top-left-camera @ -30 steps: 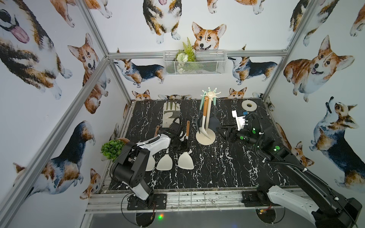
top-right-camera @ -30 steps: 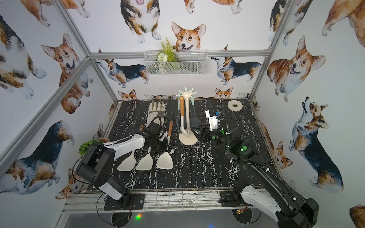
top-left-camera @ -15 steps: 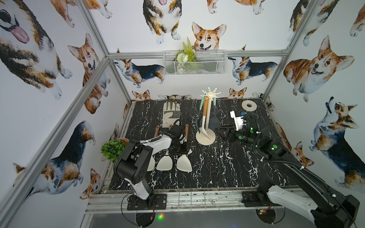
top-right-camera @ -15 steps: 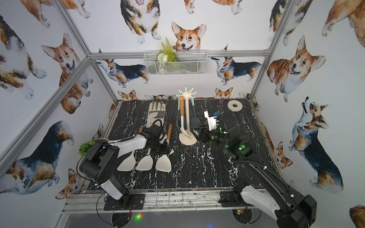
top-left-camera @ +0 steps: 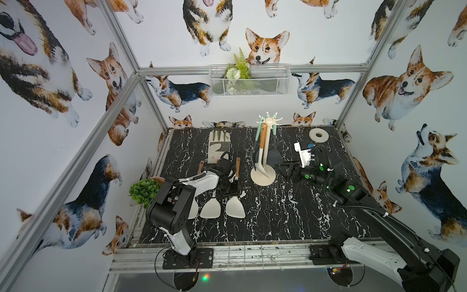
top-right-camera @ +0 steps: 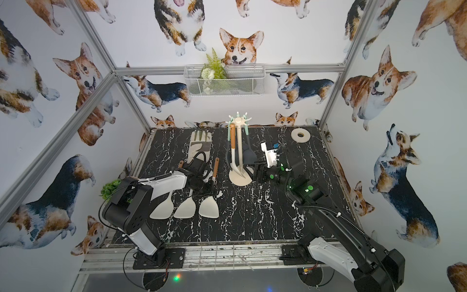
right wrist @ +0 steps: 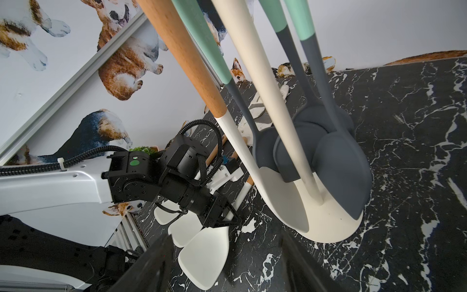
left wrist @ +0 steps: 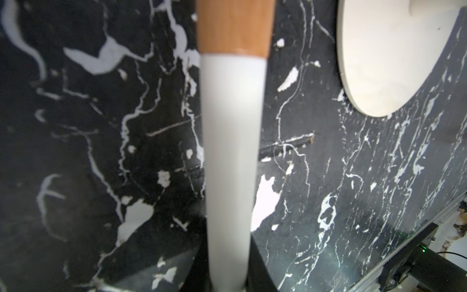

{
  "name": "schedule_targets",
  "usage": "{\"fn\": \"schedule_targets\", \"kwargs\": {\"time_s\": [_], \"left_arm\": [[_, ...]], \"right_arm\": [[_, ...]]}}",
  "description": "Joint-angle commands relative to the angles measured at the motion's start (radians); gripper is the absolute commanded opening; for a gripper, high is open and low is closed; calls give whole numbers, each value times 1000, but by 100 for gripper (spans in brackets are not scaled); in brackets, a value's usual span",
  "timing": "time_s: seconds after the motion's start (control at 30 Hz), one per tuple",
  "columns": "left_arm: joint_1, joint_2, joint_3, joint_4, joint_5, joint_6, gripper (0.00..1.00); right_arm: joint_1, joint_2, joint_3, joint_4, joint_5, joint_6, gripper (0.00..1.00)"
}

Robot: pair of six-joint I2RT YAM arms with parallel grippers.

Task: Take the spatula off the kitchen utensil rack
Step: Place the spatula at the center of the board.

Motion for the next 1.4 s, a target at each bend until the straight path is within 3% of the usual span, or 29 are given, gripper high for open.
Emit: {"fn": "schedule_targets", "kwargs": {"time_s": [0.0, 0.57, 1.1, 1.37], "left_arm": [[8, -4, -16, -50, -139, -8, 5], [12, -8, -9, -85, -217, -18, 32], [12, -92, 28, -142, -227, -15, 34], [11, -187, 104, -165, -207, 32, 45]], "right_arm": [[0, 6, -1, 25, -12, 12, 71], [0, 6, -10, 25, -11, 9, 71], [0, 5, -9, 23, -9, 14, 71], [0, 7, -10, 31, -10, 19, 71]]}}
